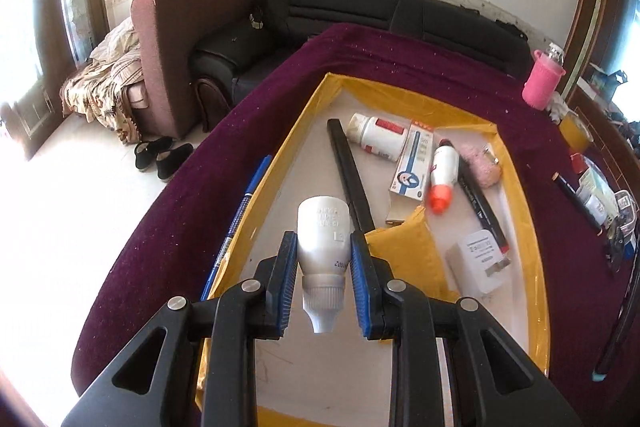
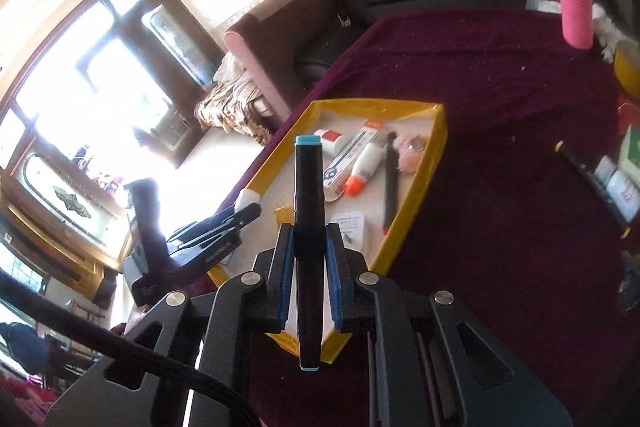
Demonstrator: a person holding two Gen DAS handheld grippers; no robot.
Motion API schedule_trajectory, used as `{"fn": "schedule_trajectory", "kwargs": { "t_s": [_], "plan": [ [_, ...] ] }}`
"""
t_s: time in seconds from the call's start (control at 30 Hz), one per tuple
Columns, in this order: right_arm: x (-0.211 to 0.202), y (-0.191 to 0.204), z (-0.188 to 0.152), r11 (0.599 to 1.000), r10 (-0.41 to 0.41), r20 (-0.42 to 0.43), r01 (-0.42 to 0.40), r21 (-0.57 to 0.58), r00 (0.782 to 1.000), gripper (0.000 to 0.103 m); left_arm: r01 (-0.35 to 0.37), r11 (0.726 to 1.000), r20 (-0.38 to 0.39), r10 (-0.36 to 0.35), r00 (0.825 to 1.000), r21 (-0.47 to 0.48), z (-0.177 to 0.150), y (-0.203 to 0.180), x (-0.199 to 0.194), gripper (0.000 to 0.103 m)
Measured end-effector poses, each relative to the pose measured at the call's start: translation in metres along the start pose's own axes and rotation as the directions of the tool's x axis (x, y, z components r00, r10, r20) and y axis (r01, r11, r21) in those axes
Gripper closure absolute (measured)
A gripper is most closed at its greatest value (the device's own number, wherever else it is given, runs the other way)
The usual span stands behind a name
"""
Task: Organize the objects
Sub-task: 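Carry the bottle and marker over the tray and open both grippers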
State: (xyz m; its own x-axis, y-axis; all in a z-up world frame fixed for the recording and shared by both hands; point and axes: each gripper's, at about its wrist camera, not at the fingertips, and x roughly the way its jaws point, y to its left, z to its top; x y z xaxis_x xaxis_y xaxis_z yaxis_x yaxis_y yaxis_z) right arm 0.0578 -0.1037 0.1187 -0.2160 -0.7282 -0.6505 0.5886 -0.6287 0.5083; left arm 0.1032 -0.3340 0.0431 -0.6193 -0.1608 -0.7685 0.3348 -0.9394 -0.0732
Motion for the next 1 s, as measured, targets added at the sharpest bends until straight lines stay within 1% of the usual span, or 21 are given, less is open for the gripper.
{"fn": "schedule_trajectory", "kwargs": {
  "t_s": [0.07, 0.13, 0.3, 0.43, 0.53, 0.6, 0.67, 0.73, 0.77, 0.8, 0.83, 0.87, 0.9, 0.93, 1.0],
  "plan": [
    [0.025, 0.002, -0.001, 1.000, 0.005, -0.043, -0.005, 0.007, 0.999, 0.090, -0.034, 0.999, -0.046, 0.035, 0.998, 0.033, 0.002, -0.002, 0.013, 0.081],
    [0.050, 0.001, -0.003, 1.000, 0.009, -0.082, -0.007, 0.017, 0.997, 0.090, -0.046, 0.998, -0.080, 0.050, 0.996, 0.052, 0.005, -0.003, 0.024, 0.081],
    [0.100, 0.001, 0.002, 0.999, -0.041, -0.143, 0.044, 0.017, 0.989, 0.090, -0.087, 0.993, -0.105, 0.096, 0.990, 0.084, 0.021, -0.003, 0.043, 0.081],
    [0.128, -0.004, 0.012, 0.993, -0.113, -0.170, 0.115, 0.001, 0.979, 0.090, -0.092, 0.993, -0.118, 0.100, 0.988, 0.075, 0.028, -0.001, 0.048, 0.081],
    [0.140, -0.011, 0.019, 0.988, -0.152, -0.182, 0.155, 0.001, 0.971, 0.090, -0.056, 0.998, -0.117, 0.058, 0.991, 0.022, 0.026, 0.009, 0.044, 0.081],
    [0.146, -0.014, 0.023, 0.984, -0.172, -0.189, 0.176, 0.001, 0.967, 0.090, -0.037, 0.999, -0.108, 0.038, 0.993, 0.009, 0.026, 0.013, 0.041, 0.080],
    [0.151, -0.017, 0.025, 0.980, -0.195, -0.196, 0.199, 0.001, 0.961, 0.090, -0.004, 1.000, -0.105, 0.002, 0.994, -0.017, 0.024, 0.017, 0.037, 0.077],
    [0.152, -0.019, 0.025, 0.977, -0.209, -0.199, 0.214, 0.004, 0.957, 0.089, 0.043, 0.998, -0.097, -0.048, 0.994, -0.052, 0.023, 0.021, 0.032, 0.065],
    [0.152, -0.018, 0.025, 0.976, -0.212, -0.199, 0.218, 0.010, 0.957, 0.089, 0.066, 0.996, -0.088, -0.072, 0.994, -0.066, 0.024, 0.022, 0.028, 0.061],
    [0.151, -0.018, 0.024, 0.976, -0.211, -0.198, 0.218, 0.015, 0.957, 0.086, 0.087, 0.993, -0.072, -0.093, 0.993, -0.077, 0.021, 0.023, 0.021, 0.054],
    [0.149, -0.017, 0.024, 0.976, -0.212, -0.197, 0.219, 0.014, 0.957, 0.078, 0.094, 0.993, -0.061, -0.099, 0.993, -0.078, 0.023, 0.022, 0.017, 0.047],
    [0.148, -0.015, 0.024, 0.975, -0.216, -0.192, 0.222, 0.007, 0.957, 0.074, 0.088, 0.993, -0.047, -0.092, 0.995, -0.075, 0.023, 0.021, 0.012, 0.043],
    [0.143, -0.014, 0.024, 0.975, -0.221, -0.181, 0.224, -0.002, 0.958, 0.066, 0.075, 0.995, -0.029, -0.077, 0.997, -0.069, 0.022, 0.020, 0.007, 0.039],
    [0.138, -0.012, 0.023, 0.974, -0.226, -0.168, 0.227, -0.009, 0.960, 0.061, 0.063, 0.996, -0.006, -0.063, 0.998, -0.063, 0.022, 0.019, 0.001, 0.038],
    [0.126, -0.009, 0.023, 0.971, -0.239, -0.136, 0.238, -0.022, 0.962, 0.057, 0.045, 0.997, 0.025, -0.044, 0.999, -0.057, 0.022, 0.018, -0.009, 0.038]
  ]
}}
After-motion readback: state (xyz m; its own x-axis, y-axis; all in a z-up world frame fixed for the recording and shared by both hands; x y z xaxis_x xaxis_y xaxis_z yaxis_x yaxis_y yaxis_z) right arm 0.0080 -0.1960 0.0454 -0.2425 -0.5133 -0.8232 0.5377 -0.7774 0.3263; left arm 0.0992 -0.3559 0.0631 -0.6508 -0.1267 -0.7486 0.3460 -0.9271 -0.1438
